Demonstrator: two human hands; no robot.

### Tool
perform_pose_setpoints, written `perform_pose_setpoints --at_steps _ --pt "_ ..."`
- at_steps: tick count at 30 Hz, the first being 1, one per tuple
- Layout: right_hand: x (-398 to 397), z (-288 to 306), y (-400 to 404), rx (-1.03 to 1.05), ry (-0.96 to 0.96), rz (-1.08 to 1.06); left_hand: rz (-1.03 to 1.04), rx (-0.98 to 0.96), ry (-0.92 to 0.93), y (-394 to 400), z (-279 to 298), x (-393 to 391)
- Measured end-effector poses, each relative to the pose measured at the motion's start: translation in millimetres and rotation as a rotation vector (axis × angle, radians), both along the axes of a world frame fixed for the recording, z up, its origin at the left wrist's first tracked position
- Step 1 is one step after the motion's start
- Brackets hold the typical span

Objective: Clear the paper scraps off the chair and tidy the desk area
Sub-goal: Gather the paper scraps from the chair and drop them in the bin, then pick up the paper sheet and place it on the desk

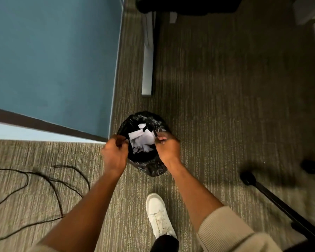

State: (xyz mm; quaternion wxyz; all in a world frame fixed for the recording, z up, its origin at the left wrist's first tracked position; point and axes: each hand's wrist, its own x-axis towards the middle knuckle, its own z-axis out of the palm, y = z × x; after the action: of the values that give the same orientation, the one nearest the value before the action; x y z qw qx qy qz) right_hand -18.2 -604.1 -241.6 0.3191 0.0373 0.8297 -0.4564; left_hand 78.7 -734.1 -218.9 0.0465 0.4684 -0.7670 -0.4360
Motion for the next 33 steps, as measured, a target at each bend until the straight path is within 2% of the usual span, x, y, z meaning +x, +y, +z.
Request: perform_pose_setpoints --at_steps 8,12,18,27,33 --pt "-29.4 44.8 81.3 -0.176 0.042 -0.295 -0.102 0.103 0.073 68.1 22.6 -38.7" --pt "-37.6 65.6 162.2 -0.193 0.139 -0.452 -0.231 0.191 0.149 142.6 43.1 -71.8" --pt "-31.7 103.0 304.4 -0.193 0.205 -0.686 -0.420 0.224 0.205 275.1 76.2 -103.8" --pt "11.7 188.2 540.7 0.043 0.410 -0.912 -0.797 0.473 0.284 510.0 135.9 -101.1" --pt "55.5 212.8 671.8 0.248 0.488 -1.171 -1.085 0.457 0.233 612.8 158.1 -83.0"
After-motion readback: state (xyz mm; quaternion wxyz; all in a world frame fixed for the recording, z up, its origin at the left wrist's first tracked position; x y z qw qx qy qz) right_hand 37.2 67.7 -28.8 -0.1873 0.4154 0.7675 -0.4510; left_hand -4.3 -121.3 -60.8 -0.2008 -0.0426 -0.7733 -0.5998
